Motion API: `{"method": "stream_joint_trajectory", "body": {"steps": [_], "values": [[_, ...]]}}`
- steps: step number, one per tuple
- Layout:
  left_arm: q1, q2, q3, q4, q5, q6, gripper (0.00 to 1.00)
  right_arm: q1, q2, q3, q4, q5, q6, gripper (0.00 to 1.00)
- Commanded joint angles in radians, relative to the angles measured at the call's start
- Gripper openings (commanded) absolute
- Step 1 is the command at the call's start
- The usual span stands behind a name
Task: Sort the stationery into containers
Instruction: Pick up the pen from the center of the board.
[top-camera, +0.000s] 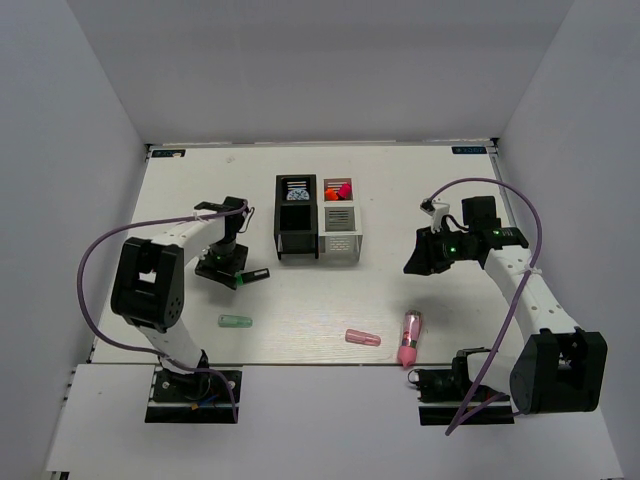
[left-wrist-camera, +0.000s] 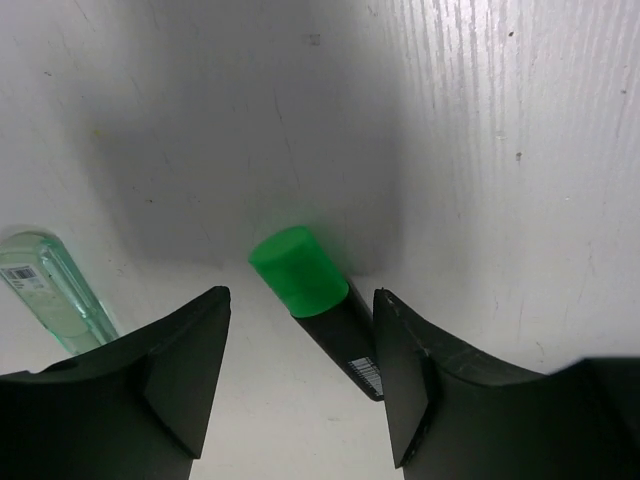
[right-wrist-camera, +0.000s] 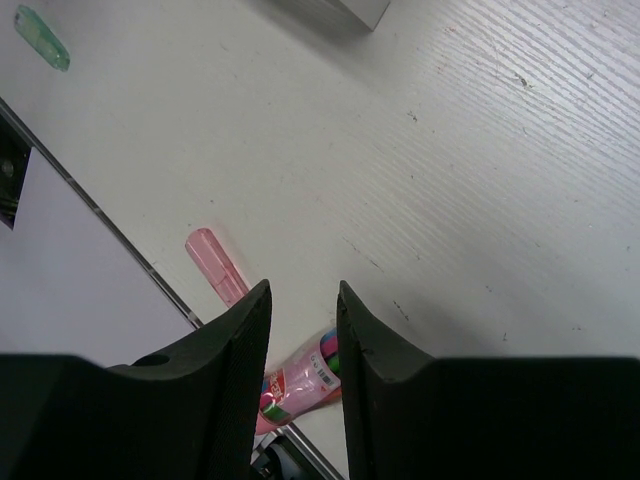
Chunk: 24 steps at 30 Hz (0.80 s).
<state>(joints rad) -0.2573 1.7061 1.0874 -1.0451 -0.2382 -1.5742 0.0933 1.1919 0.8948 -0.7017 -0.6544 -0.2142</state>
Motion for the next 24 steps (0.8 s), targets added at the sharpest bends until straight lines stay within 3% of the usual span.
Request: {"method": "stream_joint_trajectory", "body": {"steps": [1, 12, 15, 18, 19, 24], "values": [[0.0, -0.019, 0.008, 0.014, -0.007, -0.173, 0.7, -0.004, -0.014, 0.029, -0.005, -0.01, -0.011, 0.36], [-0.002, 0.015, -0.092, 0.037, -0.019, -0.233, 0.69, -0.006, -0.018, 0.032, -0.013, -0.016, -0.013, 0.38], [-0.002, -0.009, -0.15, 0.079, -0.038, -0.263, 0.64, -0.009, -0.025, 0.032, -0.012, -0.022, -0.008, 0.38], [-0.005, -0.026, -0.205, 0.131, -0.062, -0.287, 0.49, -0.013, -0.023, 0.03, -0.015, -0.042, -0.005, 0.38], [-0.007, -0.031, -0.219, 0.146, -0.067, -0.287, 0.39, -0.015, -0.025, 0.03, -0.015, -0.044, -0.004, 0.38], [-0.011, -0.039, -0.273, 0.203, -0.069, -0.278, 0.18, -0.029, -0.031, 0.032, -0.018, -0.06, -0.002, 0.38]]}}
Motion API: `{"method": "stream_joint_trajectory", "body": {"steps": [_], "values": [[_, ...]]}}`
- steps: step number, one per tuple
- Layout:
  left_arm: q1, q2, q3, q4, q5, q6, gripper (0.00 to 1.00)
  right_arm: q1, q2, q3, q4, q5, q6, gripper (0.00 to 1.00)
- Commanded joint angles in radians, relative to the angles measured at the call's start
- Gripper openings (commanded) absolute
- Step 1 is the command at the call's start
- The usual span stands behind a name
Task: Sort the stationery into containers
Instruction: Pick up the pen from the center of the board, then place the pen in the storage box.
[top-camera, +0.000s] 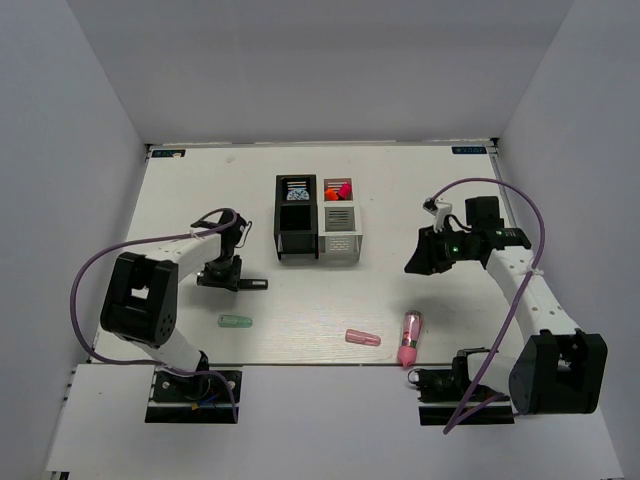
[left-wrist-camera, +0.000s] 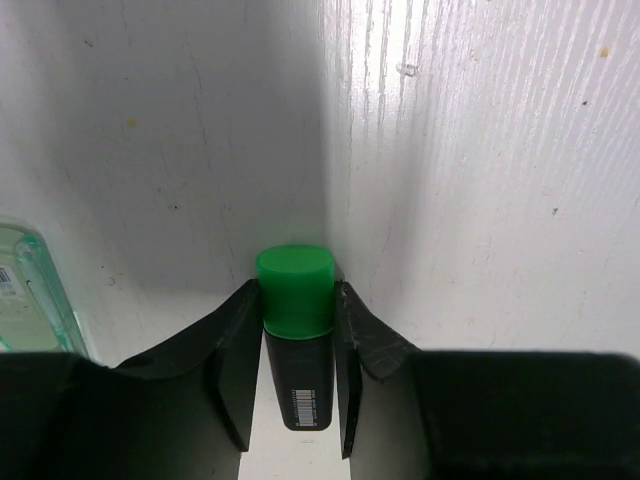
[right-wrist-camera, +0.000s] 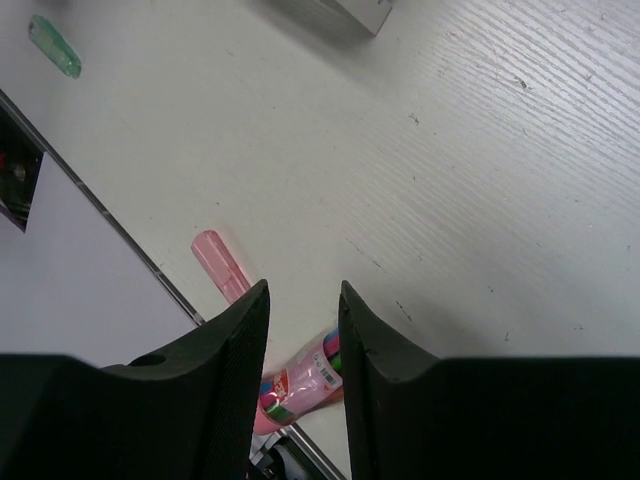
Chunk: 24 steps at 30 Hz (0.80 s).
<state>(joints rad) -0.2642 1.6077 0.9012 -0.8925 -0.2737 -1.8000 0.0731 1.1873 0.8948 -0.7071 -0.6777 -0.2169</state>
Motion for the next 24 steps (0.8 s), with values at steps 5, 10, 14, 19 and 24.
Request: {"method": "stream_joint_trajectory", "body": {"steps": [5, 10, 14, 19, 24], "values": [[-0.016, 0.008, -0.006, 0.038, -0.062, 0.19, 0.1, -0.019, -0.028, 0.03, -0.012, -0.054, 0.001, 0.4], [-0.059, -0.081, 0.264, -0.072, -0.134, 0.594, 0.0, -0.021, -0.017, 0.036, -0.031, -0.085, -0.036, 0.78], [-0.112, -0.146, 0.422, 0.057, -0.056, 0.898, 0.0, -0.019, 0.003, 0.049, -0.063, -0.114, -0.073, 0.0], [-0.179, -0.147, 0.456, 0.378, 0.321, 1.22, 0.0, -0.018, 0.017, 0.05, -0.066, -0.089, -0.085, 0.6], [-0.265, 0.046, 0.671, 0.547, 0.372, 1.41, 0.0, -0.013, 0.015, 0.049, -0.055, -0.077, -0.075, 0.64]]}}
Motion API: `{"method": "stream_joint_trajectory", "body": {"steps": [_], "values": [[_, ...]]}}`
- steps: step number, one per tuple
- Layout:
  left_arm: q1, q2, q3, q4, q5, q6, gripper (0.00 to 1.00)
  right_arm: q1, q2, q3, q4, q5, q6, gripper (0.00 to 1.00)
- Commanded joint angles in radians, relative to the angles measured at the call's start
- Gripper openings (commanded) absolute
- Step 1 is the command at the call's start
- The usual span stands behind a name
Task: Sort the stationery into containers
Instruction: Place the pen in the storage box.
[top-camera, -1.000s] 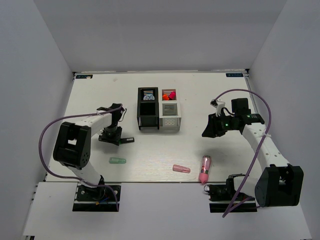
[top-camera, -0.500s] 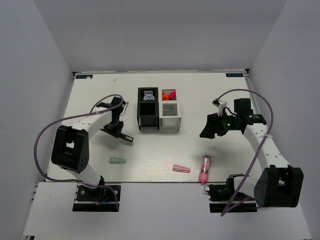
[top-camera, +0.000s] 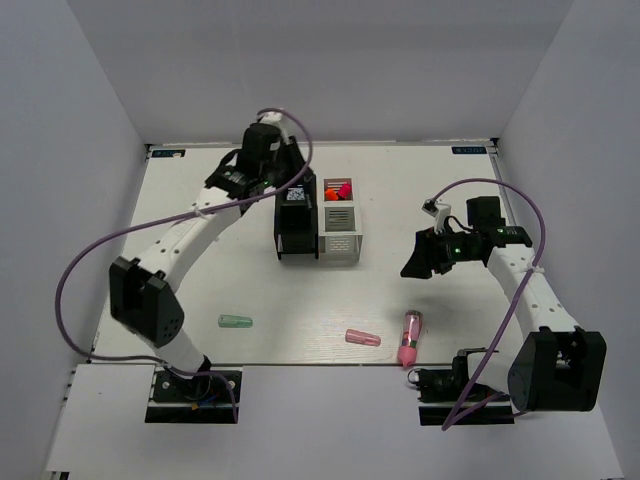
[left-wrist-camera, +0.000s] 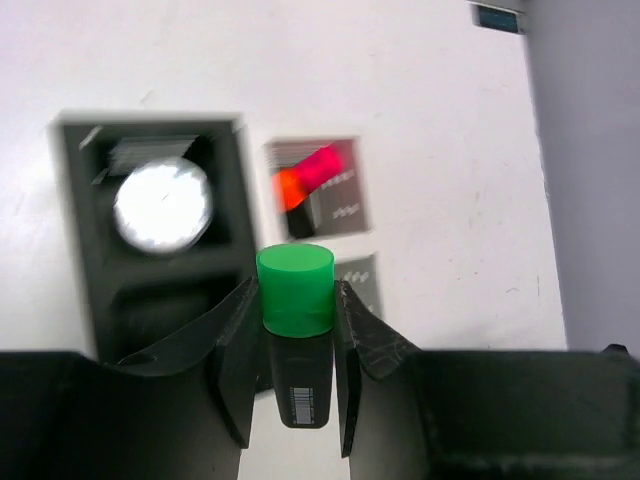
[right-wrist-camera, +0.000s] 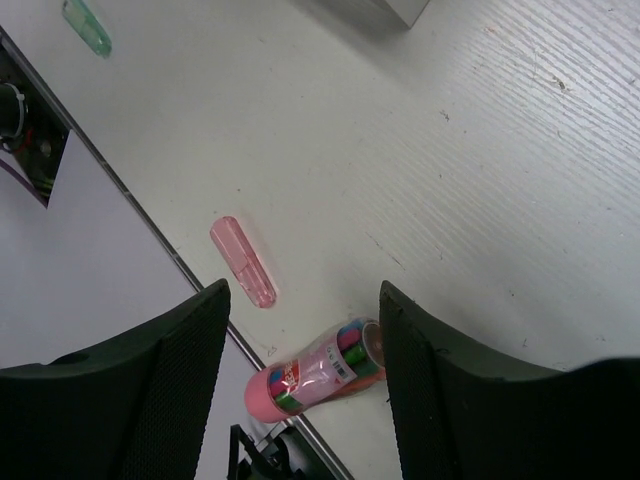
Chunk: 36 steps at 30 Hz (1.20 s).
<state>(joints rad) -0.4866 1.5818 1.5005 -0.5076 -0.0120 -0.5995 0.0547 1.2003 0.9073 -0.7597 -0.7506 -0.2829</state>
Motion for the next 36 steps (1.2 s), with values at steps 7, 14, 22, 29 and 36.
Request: {"method": "stream_joint_trajectory", "body": {"steps": [7, 14, 22, 29, 36], "values": [[-0.128, 0.314, 0.319, 0.294, 0.018, 0.377, 0.0, 0.004, 0.011, 0.031, -0.004, -0.004, -0.015, 0.64], [-0.178, 0.445, 0.395, 0.354, -0.1, 0.523, 0.0, 0.002, 0.013, 0.033, -0.007, -0.015, -0.025, 0.64], [-0.188, 0.497, 0.345, 0.462, -0.163, 0.579, 0.0, 0.002, 0.016, 0.031, -0.019, -0.029, -0.033, 0.64], [-0.196, 0.469, 0.229, 0.497, -0.194, 0.589, 0.0, 0.002, 0.019, 0.033, -0.015, -0.03, -0.041, 0.66], [-0.193, 0.437, 0.15, 0.524, -0.207, 0.586, 0.23, -0.001, 0.016, 0.035, -0.02, -0.033, -0.05, 0.83]]}}
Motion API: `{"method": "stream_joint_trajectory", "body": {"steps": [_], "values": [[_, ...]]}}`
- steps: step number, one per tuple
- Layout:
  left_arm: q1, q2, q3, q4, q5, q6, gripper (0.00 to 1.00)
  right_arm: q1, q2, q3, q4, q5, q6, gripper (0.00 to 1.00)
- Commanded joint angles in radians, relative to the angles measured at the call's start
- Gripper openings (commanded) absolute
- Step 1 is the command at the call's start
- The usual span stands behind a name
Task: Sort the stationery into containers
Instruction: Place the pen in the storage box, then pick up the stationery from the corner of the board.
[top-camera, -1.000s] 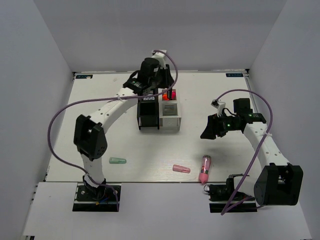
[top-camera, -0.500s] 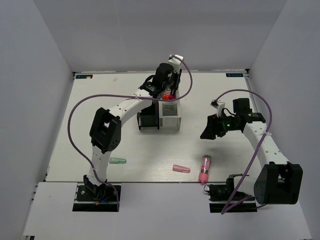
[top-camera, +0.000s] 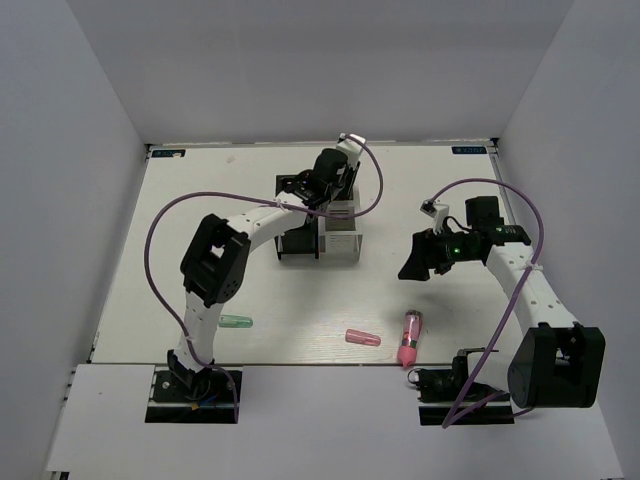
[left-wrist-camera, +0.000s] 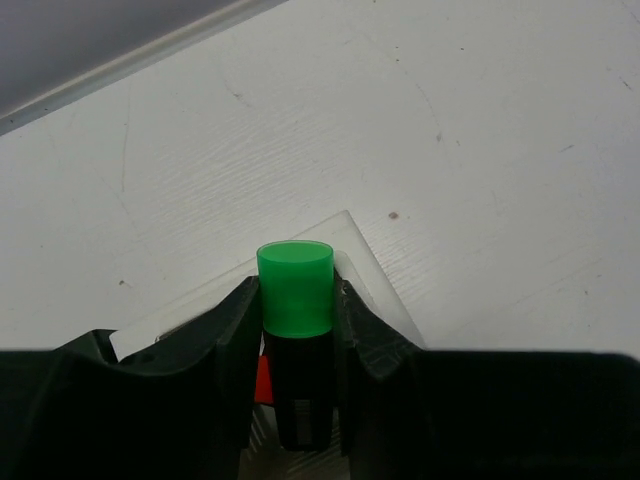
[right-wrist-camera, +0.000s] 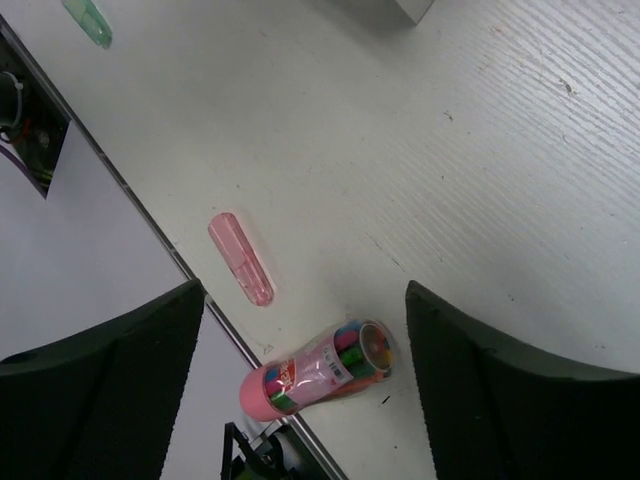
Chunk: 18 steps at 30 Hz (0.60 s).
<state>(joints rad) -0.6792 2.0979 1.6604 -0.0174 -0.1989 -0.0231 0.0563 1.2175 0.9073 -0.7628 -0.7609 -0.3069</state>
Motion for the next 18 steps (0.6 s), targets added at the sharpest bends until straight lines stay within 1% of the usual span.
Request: {"method": "stream_joint_trajectory", "body": {"steps": [1, 2, 4, 5, 6, 8, 9, 10, 11, 12, 13, 14, 15, 16, 17, 18], "values": [[-0.003, -0.084, -0.011, 0.028, -0.02, 0.003, 0.36, -0.003, -0.007, 0.035, -0.021, -0.026, -0.027, 0.85], [0.0, -0.085, -0.011, 0.027, -0.019, -0.001, 0.55, -0.001, -0.006, 0.033, -0.026, -0.028, -0.029, 0.9], [-0.003, -0.096, -0.01, 0.023, -0.022, -0.008, 0.71, -0.003, -0.012, 0.035, -0.024, -0.032, -0.034, 0.9], [-0.003, -0.099, -0.008, 0.023, -0.02, -0.009, 0.8, -0.001, -0.015, 0.035, -0.032, -0.038, -0.035, 0.82], [-0.003, -0.114, -0.008, 0.023, -0.02, -0.009, 0.82, -0.003, -0.015, 0.036, -0.036, -0.049, -0.043, 0.69], [-0.002, -0.124, 0.008, 0.022, -0.017, -0.011, 0.82, 0.0, -0.01, 0.041, -0.046, -0.061, -0.046, 0.39], [-0.003, -0.143, 0.018, 0.02, -0.014, -0.014, 0.82, -0.003, -0.007, 0.044, -0.053, -0.066, -0.055, 0.14], [-0.006, -0.151, 0.022, 0.02, -0.014, -0.017, 0.78, -0.001, -0.009, 0.045, -0.061, -0.069, -0.06, 0.06], [-0.01, -0.174, 0.028, -0.007, -0.01, -0.018, 0.61, -0.003, -0.004, 0.045, -0.067, -0.069, -0.063, 0.0], [-0.011, -0.183, 0.029, -0.009, -0.01, -0.024, 0.45, 0.0, -0.004, 0.045, -0.07, -0.069, -0.067, 0.0], [-0.014, -0.237, 0.022, -0.018, -0.01, -0.035, 0.25, -0.003, -0.001, 0.048, -0.088, -0.069, -0.089, 0.0], [-0.02, -0.26, -0.005, -0.03, -0.008, -0.049, 0.12, -0.001, 0.005, 0.057, -0.096, -0.055, -0.093, 0.08], [-0.029, -0.288, -0.019, -0.039, 0.01, -0.054, 0.0, -0.001, 0.013, 0.062, -0.131, -0.045, -0.109, 0.48], [-0.039, -0.376, -0.057, -0.094, 0.018, -0.064, 0.0, 0.002, 0.023, 0.071, -0.147, -0.035, -0.127, 0.6], [-0.054, -0.415, -0.103, -0.123, 0.016, -0.07, 0.0, 0.007, 0.037, 0.085, -0.165, 0.028, -0.145, 0.63], [-0.066, -0.449, -0.126, -0.233, 0.007, -0.08, 0.0, 0.007, 0.042, 0.093, -0.2, 0.06, -0.146, 0.63]]}}
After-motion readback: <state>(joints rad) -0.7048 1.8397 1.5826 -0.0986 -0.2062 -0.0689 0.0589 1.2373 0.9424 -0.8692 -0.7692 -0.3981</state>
